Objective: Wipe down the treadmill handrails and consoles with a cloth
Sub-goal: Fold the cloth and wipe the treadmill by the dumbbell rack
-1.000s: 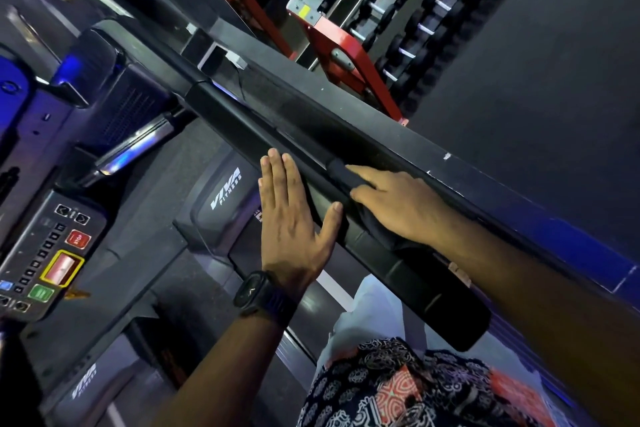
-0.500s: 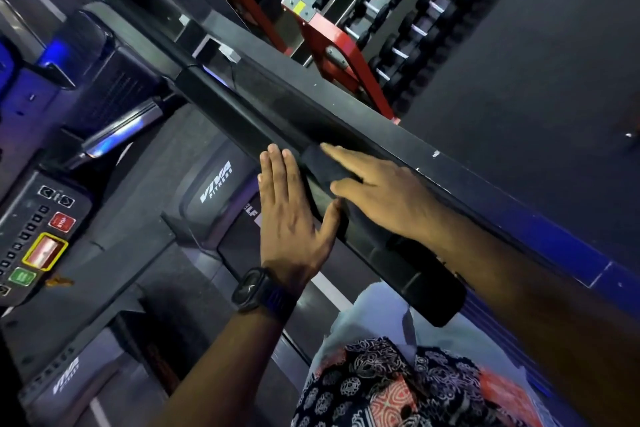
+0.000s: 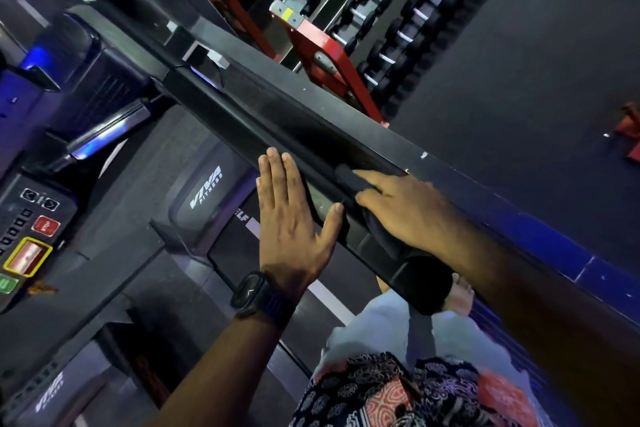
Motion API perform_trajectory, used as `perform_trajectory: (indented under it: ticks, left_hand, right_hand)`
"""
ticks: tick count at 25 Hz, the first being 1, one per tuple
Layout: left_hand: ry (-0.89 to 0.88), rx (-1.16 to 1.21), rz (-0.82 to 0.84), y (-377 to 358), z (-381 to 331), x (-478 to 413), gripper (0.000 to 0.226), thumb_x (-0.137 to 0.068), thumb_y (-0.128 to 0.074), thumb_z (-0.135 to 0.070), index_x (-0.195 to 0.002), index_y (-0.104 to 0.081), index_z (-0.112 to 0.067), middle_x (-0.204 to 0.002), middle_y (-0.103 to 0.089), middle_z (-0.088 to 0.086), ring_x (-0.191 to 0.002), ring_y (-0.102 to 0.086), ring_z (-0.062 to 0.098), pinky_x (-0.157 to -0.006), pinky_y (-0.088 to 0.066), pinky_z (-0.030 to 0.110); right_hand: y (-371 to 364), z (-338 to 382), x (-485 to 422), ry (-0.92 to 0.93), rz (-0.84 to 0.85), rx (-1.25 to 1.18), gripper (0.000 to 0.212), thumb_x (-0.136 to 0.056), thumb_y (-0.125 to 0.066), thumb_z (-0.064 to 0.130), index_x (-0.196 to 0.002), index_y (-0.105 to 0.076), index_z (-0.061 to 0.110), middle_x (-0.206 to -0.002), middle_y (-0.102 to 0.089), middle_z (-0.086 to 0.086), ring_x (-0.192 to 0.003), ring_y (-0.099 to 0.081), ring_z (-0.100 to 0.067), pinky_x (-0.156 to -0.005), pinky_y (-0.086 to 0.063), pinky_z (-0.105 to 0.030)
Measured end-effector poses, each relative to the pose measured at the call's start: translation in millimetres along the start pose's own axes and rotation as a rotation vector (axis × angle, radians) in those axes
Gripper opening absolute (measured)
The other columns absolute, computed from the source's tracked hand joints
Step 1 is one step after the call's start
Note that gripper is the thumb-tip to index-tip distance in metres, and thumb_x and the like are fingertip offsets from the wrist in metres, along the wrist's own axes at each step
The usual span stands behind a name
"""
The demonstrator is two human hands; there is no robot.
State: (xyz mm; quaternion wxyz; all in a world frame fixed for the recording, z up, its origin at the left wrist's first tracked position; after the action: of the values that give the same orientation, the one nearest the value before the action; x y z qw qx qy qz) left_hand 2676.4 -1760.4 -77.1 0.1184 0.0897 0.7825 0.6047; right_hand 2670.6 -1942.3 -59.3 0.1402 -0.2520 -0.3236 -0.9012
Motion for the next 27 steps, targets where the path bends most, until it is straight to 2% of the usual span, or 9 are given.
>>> perform_trajectory:
  ticks: [3,6,7,11,15,19,21,23,27]
  left_hand:
    - [-0.012,0.016,-0.022,-2.4,-6.8,5.0,0.087,-0.095,-0.034,-0.054,-0.152,-0.016,0.008,-0.162,-0.006,0.025,-0.152,-0.001,0.036,-0.124,-0.005,0.048]
    - [0.024,-0.02,0.018,-3.7,-16.5,11.3,0.089,-0.095,-0.03,-0.059,-0.153,-0.013,0.006,-0.163,-0.002,0.022,-0.152,0.003,0.032,-0.124,-0.001,0.044]
    - [0.026,-0.022,0.023,-3.4,-20.9,15.6,0.089,-0.095,-0.029,-0.061,-0.154,-0.012,0.005,-0.163,-0.002,0.021,-0.153,0.003,0.031,-0.124,0.0,0.043]
    - [0.031,0.025,0.008,-5.0,-33.1,27.6,0.087,-0.096,-0.029,-0.058,-0.154,-0.012,0.005,-0.163,-0.002,0.022,-0.153,0.003,0.031,-0.124,-0.003,0.046]
    - [0.049,-0.016,0.033,-5.8,-41.4,32.7,0.089,-0.096,-0.03,-0.06,-0.154,-0.01,0.004,-0.164,0.001,0.019,-0.153,0.006,0.029,-0.125,0.0,0.043]
    - [0.041,0.025,0.016,-8.3,-50.2,38.4,0.086,-0.096,-0.031,-0.057,-0.154,-0.011,0.004,-0.164,-0.001,0.021,-0.153,0.004,0.031,-0.124,-0.004,0.048]
    - [0.059,0.015,0.021,-10.3,-53.4,39.9,0.086,-0.096,-0.032,-0.055,-0.154,-0.011,0.004,-0.164,0.0,0.02,-0.153,0.005,0.03,-0.124,-0.003,0.047]
    - [0.065,0.004,0.032,-10.3,-58.2,42.0,0.087,-0.095,-0.034,-0.056,-0.154,-0.01,0.003,-0.164,0.001,0.019,-0.153,0.006,0.029,-0.124,-0.002,0.046]
    - [0.061,0.042,0.015,-12.6,-64.5,49.5,0.086,-0.096,-0.033,-0.054,-0.154,-0.01,0.004,-0.164,-0.001,0.02,-0.153,0.005,0.03,-0.124,-0.005,0.048]
  right_hand:
    - [1.6,14.1,5.0,0.187,-0.051,-0.071,0.054,-0.097,-0.045,0.048,-0.15,-0.034,0.048,-0.155,-0.043,0.011,-0.139,-0.044,-0.023,-0.114,-0.034,-0.044]
    - [1.4,-7.5,-6.8,-0.047,0.05,0.035,0.047,-0.098,-0.037,0.05,-0.143,-0.045,0.042,-0.143,-0.056,-0.007,-0.128,-0.05,-0.038,-0.104,-0.036,-0.046]
    - [0.9,-13.4,0.5,-0.056,0.046,0.046,0.046,-0.098,-0.038,0.049,-0.142,-0.046,0.042,-0.141,-0.057,-0.007,-0.126,-0.051,-0.038,-0.103,-0.038,-0.046]
    - [4.3,-4.4,21.0,0.215,-0.023,-0.096,0.054,-0.097,-0.048,0.045,-0.149,-0.035,0.047,-0.155,-0.042,0.013,-0.14,-0.043,-0.02,-0.114,-0.034,-0.042]
    - [5.4,-27.2,18.0,-0.05,0.079,-0.01,0.046,-0.099,-0.038,0.047,-0.145,-0.042,0.044,-0.144,-0.055,-0.006,-0.127,-0.051,-0.038,-0.101,-0.038,-0.042]
    - [8.1,-17.1,36.4,0.213,-0.004,-0.049,0.055,-0.099,-0.046,0.045,-0.152,-0.032,0.044,-0.156,-0.042,0.009,-0.137,-0.044,-0.027,-0.109,-0.034,-0.038]
    - [10.6,-29.1,21.1,0.057,0.105,-0.082,0.053,-0.099,-0.043,0.047,-0.151,-0.034,0.044,-0.151,-0.049,-0.004,-0.134,-0.046,-0.035,-0.107,-0.035,-0.041]
    - [6.6,-44.9,27.2,-0.079,0.12,0.005,0.049,-0.1,-0.038,0.045,-0.149,-0.039,0.038,-0.145,-0.053,-0.012,-0.128,-0.049,-0.041,-0.104,-0.037,-0.042]
    - [4.5,-30.0,54.4,0.24,-0.051,-0.091,0.054,-0.099,-0.046,0.04,-0.151,-0.035,0.041,-0.155,-0.042,0.009,-0.138,-0.044,-0.023,-0.11,-0.033,-0.039]
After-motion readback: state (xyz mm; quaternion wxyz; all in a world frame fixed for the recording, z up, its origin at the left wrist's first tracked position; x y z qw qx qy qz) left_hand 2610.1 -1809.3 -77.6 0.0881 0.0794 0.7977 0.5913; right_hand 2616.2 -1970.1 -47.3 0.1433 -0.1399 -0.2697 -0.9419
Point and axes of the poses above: each hand's wrist, its own x-axis away from the middle knuckle, its own y-axis out of the back of the hand, z = x × y, the point moved 1 cm from there along -x, towards the middle knuckle
